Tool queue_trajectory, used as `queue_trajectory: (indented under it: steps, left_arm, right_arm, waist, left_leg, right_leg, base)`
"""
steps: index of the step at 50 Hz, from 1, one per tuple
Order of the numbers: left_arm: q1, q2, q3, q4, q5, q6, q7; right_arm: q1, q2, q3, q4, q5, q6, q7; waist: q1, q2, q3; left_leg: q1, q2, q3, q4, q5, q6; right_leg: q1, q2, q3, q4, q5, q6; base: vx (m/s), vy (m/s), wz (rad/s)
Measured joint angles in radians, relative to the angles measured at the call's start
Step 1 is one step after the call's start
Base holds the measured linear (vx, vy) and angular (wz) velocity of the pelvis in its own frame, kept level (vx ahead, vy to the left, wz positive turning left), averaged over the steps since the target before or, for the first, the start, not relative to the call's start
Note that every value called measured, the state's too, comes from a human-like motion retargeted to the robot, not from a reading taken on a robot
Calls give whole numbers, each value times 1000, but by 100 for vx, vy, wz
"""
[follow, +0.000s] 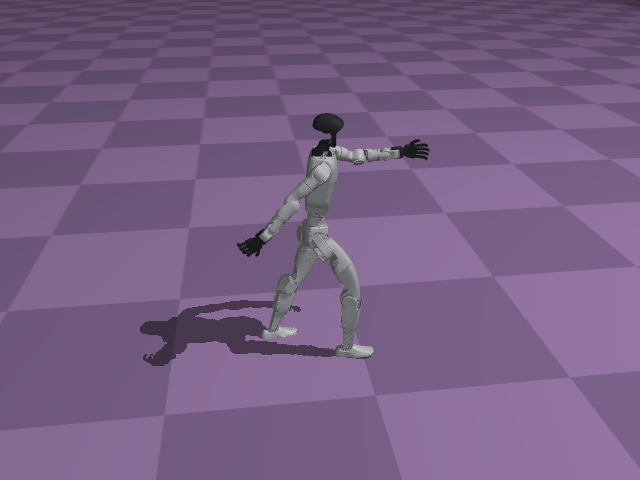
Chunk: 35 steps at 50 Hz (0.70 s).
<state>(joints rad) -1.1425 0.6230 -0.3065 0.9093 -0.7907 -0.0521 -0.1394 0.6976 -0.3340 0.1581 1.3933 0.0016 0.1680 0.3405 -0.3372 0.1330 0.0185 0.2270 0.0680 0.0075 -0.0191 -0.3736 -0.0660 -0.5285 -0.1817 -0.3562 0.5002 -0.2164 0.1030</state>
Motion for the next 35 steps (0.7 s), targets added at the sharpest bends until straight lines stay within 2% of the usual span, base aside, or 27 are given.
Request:
queue_trajectory:
  steps: [2,3,5,7,8,10,12,14,16,18,21,25,28,30,32,33,35]
  left_arm:
    - [84,-35,28,-46,-24,-26,20]
    - [134,-50,29,-66,-9,-39,30]
    - [263,-79,14,-92,59,-42,25]
    - [431,-114,-16,-81,130,-21,24]
    - [523,-133,-35,-58,171,1,26]
    - [716,-176,-77,34,294,63,12]
    - [897,-244,-93,181,456,124,-30]
    - [1055,-301,-65,331,622,183,-57]
    - [1205,-345,-19,445,780,221,-79]
    - [1356,-363,7,500,871,230,-93]
    - [1576,-348,4,488,868,201,-128]
    - [1798,-305,-3,422,735,163,-236]
    - [1866,-294,9,398,625,174,-302]
    - [1857,-297,13,389,533,197,-316]
    - [1805,-311,25,393,447,216,-292]
    - [1765,-321,38,403,426,217,-274]
    - [1669,-338,61,430,433,203,-246]
  right_arm:
    - [-87,5,6,15,-28,-5,-29]
    - [-143,14,18,26,-65,-9,-47]
    - [-269,43,80,44,-135,-18,-66]
    - [-419,55,170,49,-187,-12,-93]
    - [-497,57,212,46,-212,-2,-106]
    - [-650,55,286,27,-225,18,-132]
    - [-816,31,307,-5,-185,10,-201]
    - [-995,8,250,-53,-146,-11,-287]
    - [-1169,-17,170,-107,-62,-39,-350]
    - [-1333,-48,118,-156,60,-64,-391]
    - [-1551,-113,125,-208,193,-85,-424]
    - [-1788,-216,225,-227,224,-90,-418]
    - [-1903,-256,273,-214,248,-88,-384]
    - [-1957,-259,272,-195,306,-88,-348]
    - [-1958,-241,229,-193,363,-96,-325]
    - [-1938,-229,192,-202,380,-106,-321]
    - [-1858,-200,121,-229,397,-130,-317]
  waist:
    - [-14,-40,36]
    - [-5,-69,58]
    - [74,-104,76]
    - [173,-128,85]
    - [217,-148,92]
    - [272,-206,74]
    - [254,-249,-6]
    - [285,-256,-10]
    - [335,-260,6]
    - [398,-267,20]
    - [499,-282,27]
    - [605,-306,26]
    - [634,-332,14]
    - [644,-355,13]
    - [674,-343,31]
    - [695,-315,54]
    - [709,-242,80]
  left_leg:
    - [85,-45,-46,10,10,-11]
    - [134,-65,-56,11,25,-16]
    - [188,-54,-4,26,82,-41]
    - [195,-62,72,108,150,-21]
    - [180,-81,107,195,165,10]
    - [21,-133,161,571,104,109]
    - [-284,-184,185,1037,24,206]
    - [-480,-161,216,1393,-61,226]
    - [-629,-134,244,1651,-133,218]
    - [-760,-96,278,1818,-179,208]
    - [-925,-9,333,1902,-192,211]
    - [-1058,78,392,1742,-146,229]
    - [-1049,69,439,1384,-112,231]
    - [-963,28,486,1011,-96,211]
    - [-777,-6,537,539,-30,138]
    - [-659,-6,561,315,26,88]
    - [-485,28,597,36,133,-7]
  right_leg:
    - [238,0,-30,-434,181,62]
    - [319,-3,-31,-543,250,114]
    - [365,56,16,-587,298,159]
    - [405,101,87,-587,287,159]
    - [439,98,124,-587,268,159]
    - [487,32,177,-587,224,159]
    - [467,-71,174,-587,193,149]
    - [492,-64,198,-587,162,96]
    - [528,-47,228,-580,132,53]
    - [552,-33,260,-568,105,20]
    - [579,-16,299,-561,84,-14]
    - [612,-15,329,-558,77,-32]
    - [627,-35,335,-548,74,-19]
    - [638,-59,344,-539,73,7]
    - [678,-48,380,-525,70,34]
    - [720,-22,405,-514,67,39]
    - [805,46,441,-485,67,31]
  base:
    - [83,-30,69]
    - [80,-43,-10]
    - [72,-65,-129]
    - [72,-56,-194]
    - [76,-27,-168]
    - [74,3,-83]
    - [65,18,34]
    - [66,-5,-39]
    - [67,-8,-81]
    - [65,-5,-90]
    - [63,0,-78]
    - [63,8,-43]
    - [65,15,-6]
    - [71,19,-26]
    - [79,23,-98]
    - [84,28,-122]
    - [86,32,-82]
